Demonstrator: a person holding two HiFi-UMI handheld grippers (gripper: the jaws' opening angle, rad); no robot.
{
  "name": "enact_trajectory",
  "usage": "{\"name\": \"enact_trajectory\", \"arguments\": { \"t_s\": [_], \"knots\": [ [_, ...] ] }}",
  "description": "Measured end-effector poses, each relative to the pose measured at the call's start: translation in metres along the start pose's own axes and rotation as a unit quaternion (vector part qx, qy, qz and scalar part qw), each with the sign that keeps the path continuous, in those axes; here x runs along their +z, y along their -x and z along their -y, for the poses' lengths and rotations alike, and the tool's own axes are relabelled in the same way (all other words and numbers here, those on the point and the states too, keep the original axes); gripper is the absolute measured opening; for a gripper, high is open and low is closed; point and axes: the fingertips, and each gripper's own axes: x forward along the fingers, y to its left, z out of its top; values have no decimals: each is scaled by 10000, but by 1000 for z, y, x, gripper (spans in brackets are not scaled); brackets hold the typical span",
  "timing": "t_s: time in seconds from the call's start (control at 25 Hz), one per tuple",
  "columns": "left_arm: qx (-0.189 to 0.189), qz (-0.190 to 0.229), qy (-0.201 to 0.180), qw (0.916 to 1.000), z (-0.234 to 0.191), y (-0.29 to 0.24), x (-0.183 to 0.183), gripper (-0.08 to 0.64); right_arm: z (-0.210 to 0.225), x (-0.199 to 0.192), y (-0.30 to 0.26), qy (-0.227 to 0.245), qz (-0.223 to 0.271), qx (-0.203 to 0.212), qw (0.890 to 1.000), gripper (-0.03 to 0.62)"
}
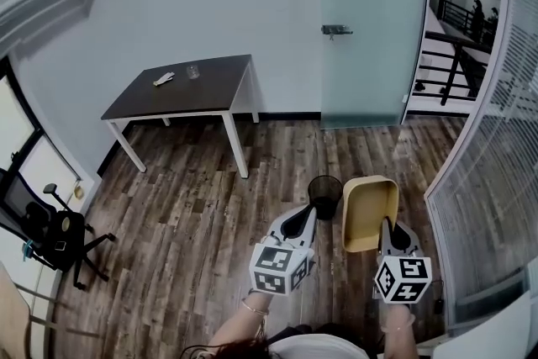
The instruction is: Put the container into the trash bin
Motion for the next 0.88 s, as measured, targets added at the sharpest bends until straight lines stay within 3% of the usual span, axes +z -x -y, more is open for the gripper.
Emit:
{"name": "enact_trajectory", "arguments": {
  "t_s": [0.48, 0.88],
  "knots": [
    [10, -7, -10, 10000, -44, -86, 11, 18, 29, 14, -92, -94, -35, 31, 9999, 0],
    [75, -117, -26, 9999, -59, -224, 18, 18, 106, 40, -204, -191, -29, 157, 9997, 2]
  ]
}}
